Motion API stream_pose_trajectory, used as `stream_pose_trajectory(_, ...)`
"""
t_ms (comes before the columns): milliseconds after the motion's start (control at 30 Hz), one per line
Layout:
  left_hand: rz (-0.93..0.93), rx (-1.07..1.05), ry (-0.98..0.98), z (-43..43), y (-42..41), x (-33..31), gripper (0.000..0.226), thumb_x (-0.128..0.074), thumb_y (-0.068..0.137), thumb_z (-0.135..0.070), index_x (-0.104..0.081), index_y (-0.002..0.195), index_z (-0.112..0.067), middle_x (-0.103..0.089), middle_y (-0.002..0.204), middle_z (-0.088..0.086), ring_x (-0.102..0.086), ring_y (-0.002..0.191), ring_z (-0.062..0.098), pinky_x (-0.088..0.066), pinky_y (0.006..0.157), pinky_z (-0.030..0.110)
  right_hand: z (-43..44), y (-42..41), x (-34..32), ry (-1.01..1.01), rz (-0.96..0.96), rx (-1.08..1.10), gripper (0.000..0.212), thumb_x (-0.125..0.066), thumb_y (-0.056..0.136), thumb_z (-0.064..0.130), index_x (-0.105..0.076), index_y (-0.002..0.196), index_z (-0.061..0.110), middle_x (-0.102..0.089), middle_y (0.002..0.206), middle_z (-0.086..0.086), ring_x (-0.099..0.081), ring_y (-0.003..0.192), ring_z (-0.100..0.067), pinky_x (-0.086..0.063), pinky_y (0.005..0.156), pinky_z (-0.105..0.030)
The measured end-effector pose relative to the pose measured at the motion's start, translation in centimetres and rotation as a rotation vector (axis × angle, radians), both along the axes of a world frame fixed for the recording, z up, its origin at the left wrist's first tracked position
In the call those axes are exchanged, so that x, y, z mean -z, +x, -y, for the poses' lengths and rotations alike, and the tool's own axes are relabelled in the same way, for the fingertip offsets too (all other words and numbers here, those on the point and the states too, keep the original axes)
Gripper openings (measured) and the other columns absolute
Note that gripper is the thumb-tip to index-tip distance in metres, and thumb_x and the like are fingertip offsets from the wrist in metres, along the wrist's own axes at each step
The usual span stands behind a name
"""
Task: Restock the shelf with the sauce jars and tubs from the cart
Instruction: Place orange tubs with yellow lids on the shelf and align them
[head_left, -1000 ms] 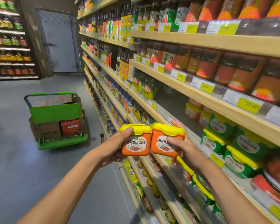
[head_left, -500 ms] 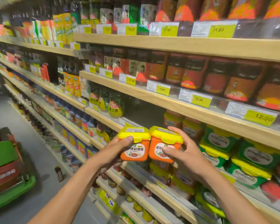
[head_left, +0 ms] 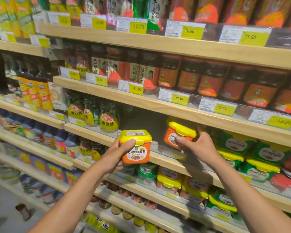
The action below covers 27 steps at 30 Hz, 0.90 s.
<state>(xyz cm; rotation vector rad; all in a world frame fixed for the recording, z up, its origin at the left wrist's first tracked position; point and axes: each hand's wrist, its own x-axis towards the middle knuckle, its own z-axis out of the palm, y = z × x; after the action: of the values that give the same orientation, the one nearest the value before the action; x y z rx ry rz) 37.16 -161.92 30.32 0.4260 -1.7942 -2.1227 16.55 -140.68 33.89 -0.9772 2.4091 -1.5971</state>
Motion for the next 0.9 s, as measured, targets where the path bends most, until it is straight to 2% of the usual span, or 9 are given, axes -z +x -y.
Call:
stream_pose_trajectory(33, 0.002, 0.006, 0.003, 0.4, 0.1, 0.2, 0.064, -0.071, 0.062, -0.062, -0.052, 0.11, -0.025, -0.046, 0.047, -0.006, -0.023, 0.034, 0.005, -0.009, 0.044, 0.022, 0.3, -0.3, 0.0, 0.088, -0.021, 0.041, 0.049, -0.082, 0.07, 0.052, -0.073, 0.09, 0.008, -0.075, 0.075, -0.005, -0.072, 0.071, -0.024, -0.056, 0.061, -0.041)
stream_pose_trajectory(100, 0.006, 0.022, -0.002, 1.0, 0.3, 0.4, 0.071, -0.075, 0.06, -0.063, -0.052, 0.114, -0.025, -0.046, 0.048, -0.006, -0.023, 0.035, 0.005, -0.008, 0.045, 0.024, 1.0, -0.8, 0.1, 0.232, 0.008, 0.104, 0.06, -0.076, 0.068, 0.063, -0.071, 0.069, 0.004, -0.071, 0.062, -0.007, -0.066, 0.057, -0.026, -0.048, 0.054, -0.036)
stream_pose_trajectory(200, 0.004, 0.045, -0.011, 1.7, 0.5, 0.6, 0.09, -0.084, 0.049, -0.074, -0.053, 0.117, -0.024, -0.048, 0.05, -0.003, -0.023, 0.037, 0.008, -0.009, 0.046, 0.025, 2.0, -0.8, 0.0, 0.344, 0.03, 0.151, 0.055, -0.074, 0.075, 0.059, -0.062, 0.053, 0.01, -0.059, 0.046, 0.002, -0.053, 0.046, -0.012, -0.036, 0.049, -0.024)
stream_pose_trajectory(300, 0.036, 0.081, -0.044, 2.1, 0.6, 0.6, 0.08, -0.08, 0.055, -0.068, -0.051, 0.116, -0.026, -0.052, 0.053, -0.005, -0.026, 0.041, 0.008, -0.013, 0.044, 0.023, 2.8, -0.6, 0.2, 0.443, -0.017, 0.132, 0.058, -0.076, 0.076, 0.057, -0.047, 0.044, 0.018, -0.043, 0.034, 0.007, -0.04, 0.037, -0.005, -0.029, 0.049, -0.026)
stream_pose_trajectory(367, 0.047, 0.101, -0.051, 2.1, 0.5, 0.6, 0.079, -0.078, 0.053, -0.068, -0.051, 0.116, -0.028, -0.054, 0.054, -0.007, -0.028, 0.043, 0.008, -0.016, 0.043, 0.022, 3.4, -0.6, 0.5, 0.493, -0.035, 0.124, 0.062, -0.076, 0.074, 0.059, -0.041, 0.044, 0.018, -0.038, 0.036, 0.007, -0.038, 0.038, -0.008, -0.028, 0.051, -0.029)
stream_pose_trajectory(567, 0.054, 0.149, -0.062, 1.9, -1.1, 0.6, 0.07, -0.07, 0.06, -0.065, -0.051, 0.116, -0.028, -0.054, 0.055, -0.008, -0.029, 0.043, 0.008, -0.019, 0.041, 0.02, 3.8, -1.0, 0.6, 0.584, 0.001, 0.027, 0.043, -0.073, 0.08, 0.053, -0.067, 0.073, 0.011, -0.067, 0.074, -0.005, -0.063, 0.072, -0.02, -0.044, 0.063, -0.029)
stream_pose_trajectory(700, 0.048, 0.202, -0.082, 1.2, -2.8, 0.6, 0.073, -0.071, 0.062, -0.064, -0.052, 0.123, -0.029, -0.057, 0.06, -0.007, -0.031, 0.044, 0.008, -0.021, 0.041, 0.019, 2.8, -0.3, -0.5, 0.636, -0.053, -0.018, 0.016, -0.066, 0.087, 0.041, -0.06, 0.084, 0.026, -0.06, 0.08, 0.009, -0.057, 0.075, -0.008, -0.044, 0.065, -0.027)
stream_pose_trajectory(800, 0.042, 0.252, -0.108, 0.3, -4.3, 0.3, 0.073, -0.071, 0.063, -0.065, -0.052, 0.125, -0.032, -0.058, 0.063, -0.006, -0.031, 0.045, 0.008, -0.021, 0.041, 0.019, 1.7, 0.2, -0.2, 0.468, -0.219, 0.061, 0.027, -0.057, 0.091, 0.044, -0.063, 0.094, 0.018, -0.064, 0.083, 0.005, -0.061, 0.08, -0.016, -0.045, 0.067, -0.031)
stream_pose_trajectory(900, 0.027, 0.285, -0.134, -0.8, -6.0, 0.2, 0.072, -0.071, 0.063, -0.066, -0.052, 0.125, -0.035, -0.061, 0.068, -0.003, -0.032, 0.045, 0.009, -0.021, 0.042, 0.02, -0.1, 2.6, -0.9, 0.235, -0.405, 0.006, 0.047, -0.047, 0.094, 0.058, -0.054, 0.131, 0.03, -0.057, 0.115, 0.015, -0.054, 0.098, 0.001, -0.042, 0.076, -0.017)
